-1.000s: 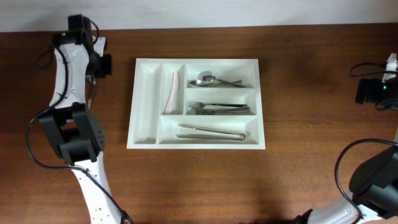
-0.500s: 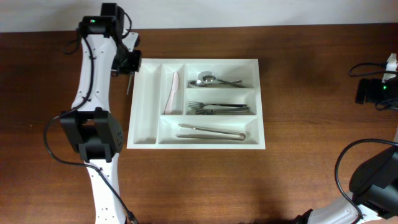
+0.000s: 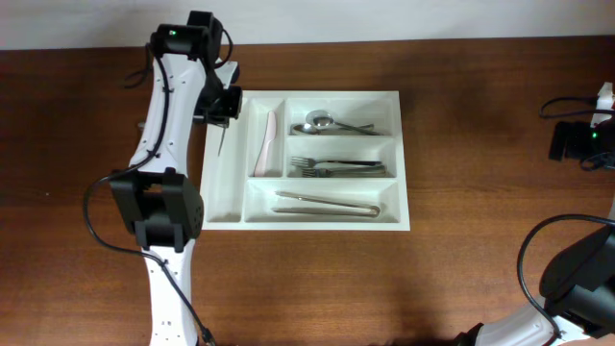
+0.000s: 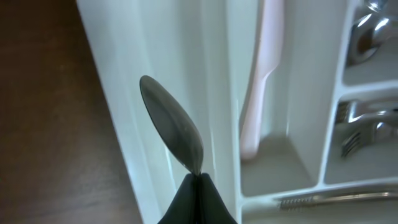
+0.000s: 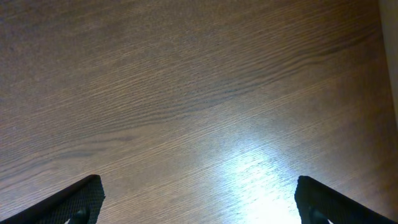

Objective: Pack container
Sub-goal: 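Carry the spoon right over the tray's left compartment, then lower the spoon into the compartment and open the left gripper, then raise the left gripper and move it left over the remaining spoon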

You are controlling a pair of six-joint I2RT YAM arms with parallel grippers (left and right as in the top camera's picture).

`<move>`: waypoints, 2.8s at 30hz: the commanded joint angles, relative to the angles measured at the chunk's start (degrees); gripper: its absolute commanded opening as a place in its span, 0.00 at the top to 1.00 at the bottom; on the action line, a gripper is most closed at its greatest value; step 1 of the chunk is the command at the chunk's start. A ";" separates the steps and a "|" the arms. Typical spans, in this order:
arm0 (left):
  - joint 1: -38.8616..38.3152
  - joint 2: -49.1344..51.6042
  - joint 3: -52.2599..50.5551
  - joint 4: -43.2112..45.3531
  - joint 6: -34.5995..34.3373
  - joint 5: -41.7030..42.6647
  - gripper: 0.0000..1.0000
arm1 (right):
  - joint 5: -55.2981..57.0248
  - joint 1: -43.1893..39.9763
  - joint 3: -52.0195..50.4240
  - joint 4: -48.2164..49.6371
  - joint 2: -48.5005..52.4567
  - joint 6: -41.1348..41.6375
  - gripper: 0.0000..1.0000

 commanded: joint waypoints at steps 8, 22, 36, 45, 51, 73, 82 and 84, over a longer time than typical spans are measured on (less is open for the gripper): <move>-1.38 1.16 -4.17 3.54 -2.97 0.63 0.97 | 0.31 0.09 -0.09 0.00 -0.09 0.31 0.01; -1.11 1.27 -12.85 8.39 -5.55 0.00 0.97 | 0.31 0.09 -0.11 0.00 -0.09 0.31 0.02; -1.09 1.27 -14.60 11.45 -5.49 -0.04 0.87 | 0.31 0.09 -0.09 0.00 -0.09 0.31 0.01; 0.02 1.25 -12.31 12.70 -4.81 -0.02 0.47 | 0.31 0.09 -0.09 0.00 -0.09 0.31 0.01; 2.12 1.25 -1.25 9.57 -4.02 0.00 0.44 | 0.31 0.09 -0.11 0.00 -0.09 0.31 0.01; 18.91 1.25 19.02 -8.37 -0.28 -10.16 0.25 | 0.31 0.09 -0.09 0.00 -0.09 0.31 0.01; 21.57 1.27 4.20 -8.31 1.57 -8.74 0.21 | 0.31 0.09 -0.09 0.00 -0.09 0.31 0.01; 21.70 1.27 -0.37 -6.60 2.54 -12.87 0.19 | 0.31 0.09 -0.09 0.00 -0.09 0.31 0.01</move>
